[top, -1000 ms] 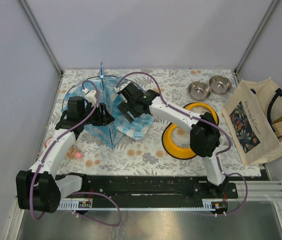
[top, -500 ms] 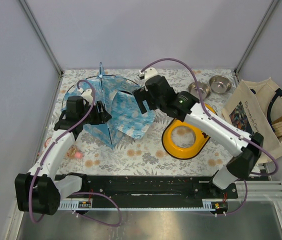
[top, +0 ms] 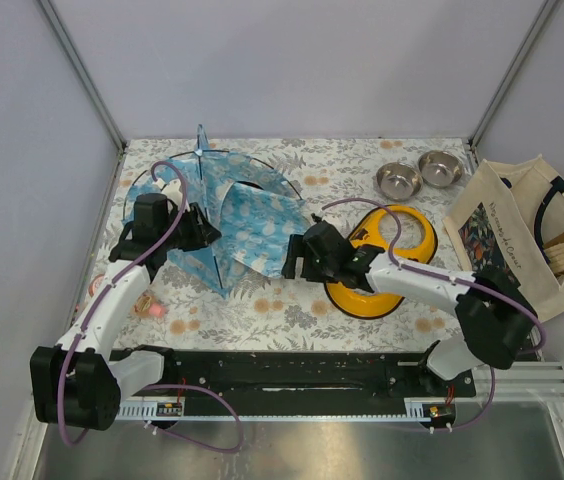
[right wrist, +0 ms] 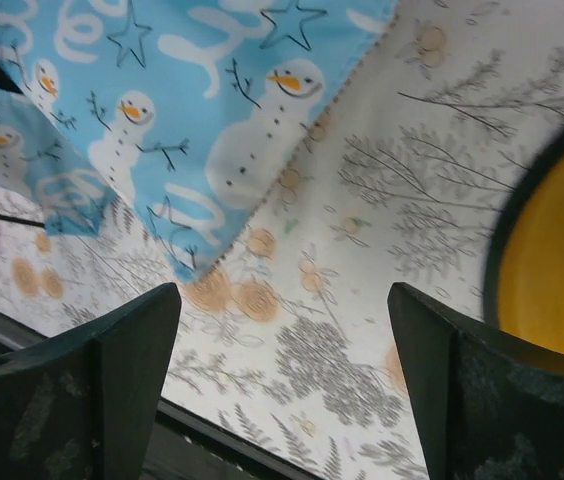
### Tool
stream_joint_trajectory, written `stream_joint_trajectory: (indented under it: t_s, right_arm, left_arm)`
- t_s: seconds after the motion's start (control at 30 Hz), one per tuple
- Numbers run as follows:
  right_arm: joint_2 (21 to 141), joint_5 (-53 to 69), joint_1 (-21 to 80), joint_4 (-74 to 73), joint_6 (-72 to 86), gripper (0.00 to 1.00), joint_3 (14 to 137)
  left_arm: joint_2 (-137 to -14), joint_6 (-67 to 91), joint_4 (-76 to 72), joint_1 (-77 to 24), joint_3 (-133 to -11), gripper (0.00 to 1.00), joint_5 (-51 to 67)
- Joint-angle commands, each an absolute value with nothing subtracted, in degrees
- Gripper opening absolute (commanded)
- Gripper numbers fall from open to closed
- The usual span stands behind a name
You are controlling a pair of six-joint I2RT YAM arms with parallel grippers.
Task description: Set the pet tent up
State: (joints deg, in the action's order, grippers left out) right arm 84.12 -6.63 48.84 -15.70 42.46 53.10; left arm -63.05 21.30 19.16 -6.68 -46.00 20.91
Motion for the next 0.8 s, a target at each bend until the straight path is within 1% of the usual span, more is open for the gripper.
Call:
stream_joint_trajectory:
  t_s: [0.0, 0.1, 0.17, 0.23, 0.27, 0.33, 0.4, 0.47, 0.5, 0.67, 0.77]
  right_arm:
    - [89.45, -4.04, 48.17, 3.24, 53.08, 0.93, 55.01]
    - [94.38, -3.51, 47.73, 8.6, 56.15, 0.88, 56.51]
    - [97.72, -1.33, 46.85, 12.38, 59.31, 0.83, 57.3]
    - [101.14, 1.56, 45.88, 14.23, 62.74, 0.73, 59.05]
    - [102.38, 2.97, 45.53, 16.07, 64.32, 0.61, 59.5]
    - [104.84, 5.87, 45.26, 19.32, 66.87, 0.38, 60.55]
    - [106.87, 10.26, 45.26, 21.61, 69.86, 0.18, 62.48]
    - [108.36, 14.13, 45.26, 24.07, 73.72, 0.05, 63.89]
    - [109.15, 16.24, 45.26, 25.21, 75.65, 0.0, 64.59]
    - [115.91, 27.49, 45.26, 28.21, 83.31, 0.0, 72.4]
    - [121.27, 32.86, 45.26, 25.24, 84.2, 0.0, 79.34]
  left_arm:
    - [-63.01, 22.5, 16.96, -6.77, -45.79, 0.28, 19.07]
    - [-63.9, 22.68, 17.75, -6.77, -46.32, 0.17, 18.81]
    - [-64.33, 22.59, 18.1, -6.77, -46.58, 0.11, 18.98]
    - [-64.25, 22.59, 18.54, -6.77, -46.67, 0.04, 18.9]
    - [-64.25, 22.59, 18.63, -6.68, -46.58, 0.0, 19.16]
    - [-64.42, 22.33, 18.63, -6.77, -46.58, 0.0, 19.77]
    - [-64.6, 21.71, 19.16, -6.77, -46.67, 0.0, 20.65]
    - [-64.86, 20.83, 19.77, -6.77, -47.02, 0.0, 21.0]
    - [-64.95, 20.31, 19.86, -6.77, -47.11, 0.0, 21.35]
    - [-64.95, 18.28, 20.65, -6.77, -47.46, 0.0, 22.67]
    - [-65.13, 17.93, 20.74, -6.77, -47.2, 0.0, 23.2]
